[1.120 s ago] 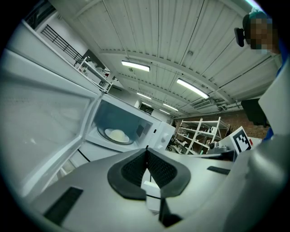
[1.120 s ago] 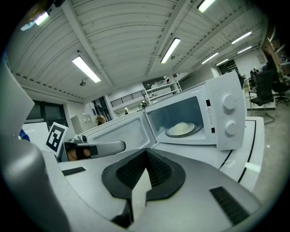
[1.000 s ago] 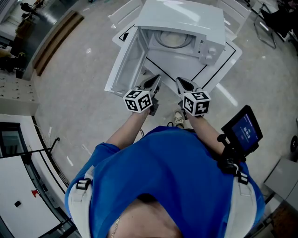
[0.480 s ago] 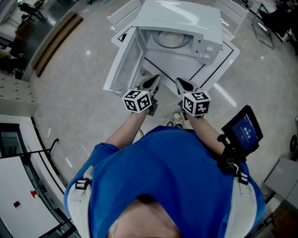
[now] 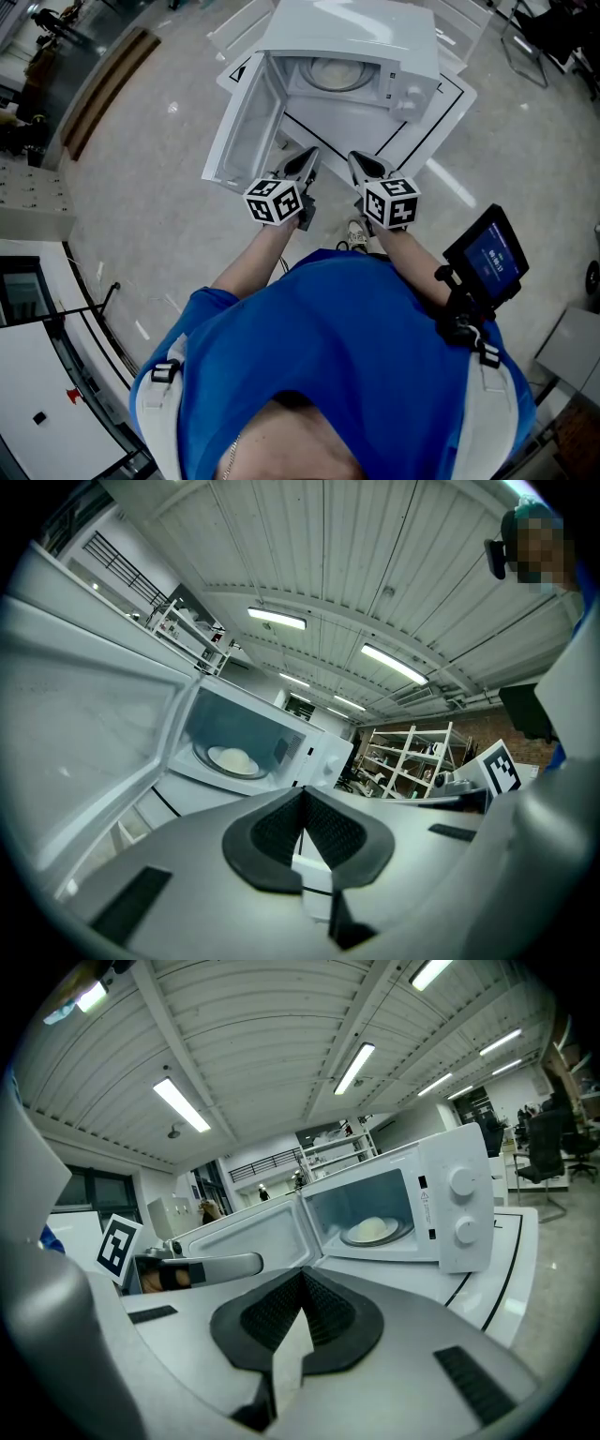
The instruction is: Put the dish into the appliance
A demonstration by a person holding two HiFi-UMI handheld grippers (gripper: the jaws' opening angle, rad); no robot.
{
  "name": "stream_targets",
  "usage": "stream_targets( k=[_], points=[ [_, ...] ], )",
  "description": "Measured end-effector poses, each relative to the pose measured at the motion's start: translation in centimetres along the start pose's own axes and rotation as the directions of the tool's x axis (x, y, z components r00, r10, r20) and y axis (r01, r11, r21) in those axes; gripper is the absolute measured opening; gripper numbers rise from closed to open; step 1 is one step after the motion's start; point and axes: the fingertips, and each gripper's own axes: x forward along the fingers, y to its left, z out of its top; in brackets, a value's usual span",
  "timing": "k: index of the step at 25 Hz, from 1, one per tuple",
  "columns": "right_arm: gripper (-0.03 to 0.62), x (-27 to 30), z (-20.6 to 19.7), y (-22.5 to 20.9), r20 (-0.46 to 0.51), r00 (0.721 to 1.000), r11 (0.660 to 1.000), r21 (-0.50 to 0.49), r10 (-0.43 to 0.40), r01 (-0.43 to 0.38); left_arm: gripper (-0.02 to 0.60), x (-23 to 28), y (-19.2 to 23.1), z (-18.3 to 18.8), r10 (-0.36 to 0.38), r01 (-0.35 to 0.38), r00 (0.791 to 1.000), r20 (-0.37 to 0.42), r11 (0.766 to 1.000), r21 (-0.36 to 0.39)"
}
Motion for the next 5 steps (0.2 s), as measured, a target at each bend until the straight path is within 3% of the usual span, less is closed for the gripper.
stream_targets(
  k=[5],
  points=[
    [0.002, 0.04, 0.03, -0.21, 0.001, 1.0, 1.0, -0.001, -0.002, 0.002, 0.006, 0.32, -0.06, -0.01, -0.002, 0.002, 1.0, 0.002, 1.0, -0.001]
  ],
)
